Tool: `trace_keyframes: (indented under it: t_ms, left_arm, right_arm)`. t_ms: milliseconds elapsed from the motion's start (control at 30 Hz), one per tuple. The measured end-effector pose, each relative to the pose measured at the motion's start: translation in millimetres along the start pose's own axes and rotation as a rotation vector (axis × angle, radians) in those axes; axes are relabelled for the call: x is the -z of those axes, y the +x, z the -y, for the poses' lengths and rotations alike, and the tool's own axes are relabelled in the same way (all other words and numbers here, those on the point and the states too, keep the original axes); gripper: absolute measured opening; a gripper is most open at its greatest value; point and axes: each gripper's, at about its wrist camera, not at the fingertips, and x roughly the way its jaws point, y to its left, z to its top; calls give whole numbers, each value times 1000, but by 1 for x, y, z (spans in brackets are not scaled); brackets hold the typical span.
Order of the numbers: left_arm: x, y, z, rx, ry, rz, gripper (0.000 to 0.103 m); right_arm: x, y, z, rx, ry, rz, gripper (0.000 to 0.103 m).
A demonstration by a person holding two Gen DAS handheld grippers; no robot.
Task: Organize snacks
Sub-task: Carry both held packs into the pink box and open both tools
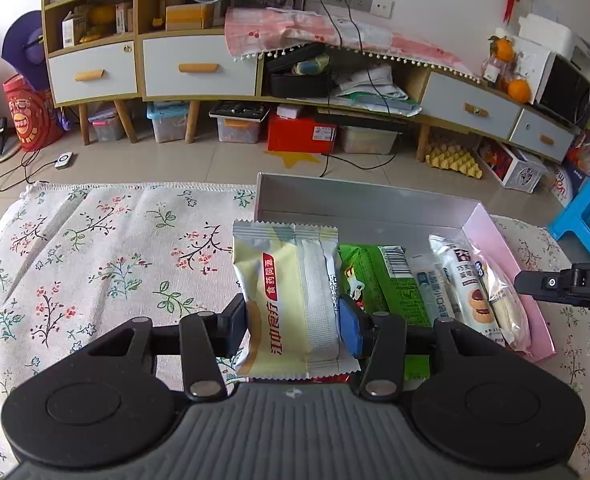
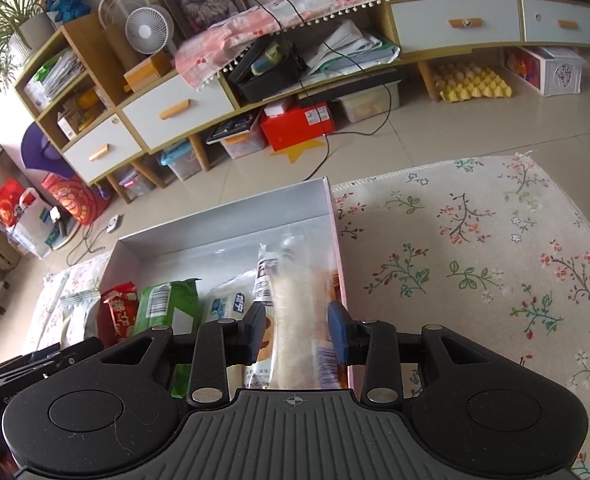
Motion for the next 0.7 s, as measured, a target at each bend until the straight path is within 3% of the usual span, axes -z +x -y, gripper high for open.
trace_keyframes:
  t_ms: [333, 533, 700]
  left_arm:
    - [-2, -5, -1, 18, 15, 9, 45]
    - [2, 0, -1, 34, 18, -25, 47]
    - [1, -1, -2, 11, 26, -23, 49]
  right_arm:
    - [0, -1, -4, 11, -17, 1, 35]
    - [2, -3, -5, 4, -17, -2, 35]
    - [3, -4, -6, -4, -21, -7, 35]
